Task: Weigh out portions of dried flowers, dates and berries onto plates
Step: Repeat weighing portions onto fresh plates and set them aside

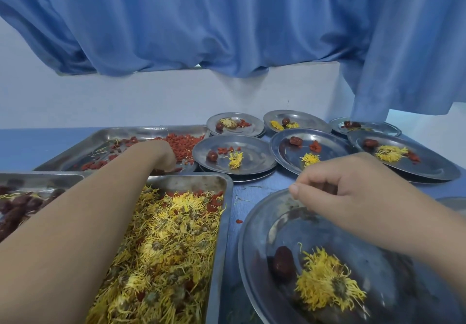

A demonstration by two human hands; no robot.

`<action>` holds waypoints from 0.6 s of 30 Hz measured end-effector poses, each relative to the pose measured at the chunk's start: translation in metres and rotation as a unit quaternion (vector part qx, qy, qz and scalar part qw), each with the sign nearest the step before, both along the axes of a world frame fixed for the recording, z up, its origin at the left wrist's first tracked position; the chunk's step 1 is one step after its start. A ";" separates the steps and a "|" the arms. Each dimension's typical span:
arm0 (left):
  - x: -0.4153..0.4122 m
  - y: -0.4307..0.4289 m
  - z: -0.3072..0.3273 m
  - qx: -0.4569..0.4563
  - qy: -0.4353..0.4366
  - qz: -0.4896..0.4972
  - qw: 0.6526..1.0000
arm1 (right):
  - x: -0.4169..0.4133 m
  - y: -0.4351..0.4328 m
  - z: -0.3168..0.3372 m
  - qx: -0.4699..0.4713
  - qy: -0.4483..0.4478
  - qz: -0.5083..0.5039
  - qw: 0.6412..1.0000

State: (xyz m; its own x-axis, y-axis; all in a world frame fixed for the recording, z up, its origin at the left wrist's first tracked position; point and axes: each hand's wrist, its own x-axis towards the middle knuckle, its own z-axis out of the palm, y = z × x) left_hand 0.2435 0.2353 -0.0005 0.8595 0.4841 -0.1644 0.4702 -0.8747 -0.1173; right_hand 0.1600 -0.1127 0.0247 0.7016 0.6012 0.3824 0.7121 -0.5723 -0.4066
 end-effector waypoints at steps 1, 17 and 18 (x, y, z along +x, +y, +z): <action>0.000 0.002 0.000 -0.014 -0.009 -0.002 1.000 | 0.000 0.000 0.000 -0.003 0.000 0.001 1.000; -0.009 0.012 0.007 -0.141 -0.216 -0.052 0.965 | -0.002 -0.005 0.008 -0.012 -0.009 -0.012 1.000; -0.010 0.012 0.006 -0.143 -0.218 -0.054 0.964 | -0.002 -0.005 0.008 -0.012 -0.007 -0.011 1.000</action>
State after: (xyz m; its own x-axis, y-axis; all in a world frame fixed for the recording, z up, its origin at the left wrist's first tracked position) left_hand 0.2338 0.2472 0.0054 0.9196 0.3767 0.1112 0.3246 -0.8884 0.3246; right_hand 0.1578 -0.1178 0.0327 0.7094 0.5951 0.3778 0.7048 -0.5974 -0.3825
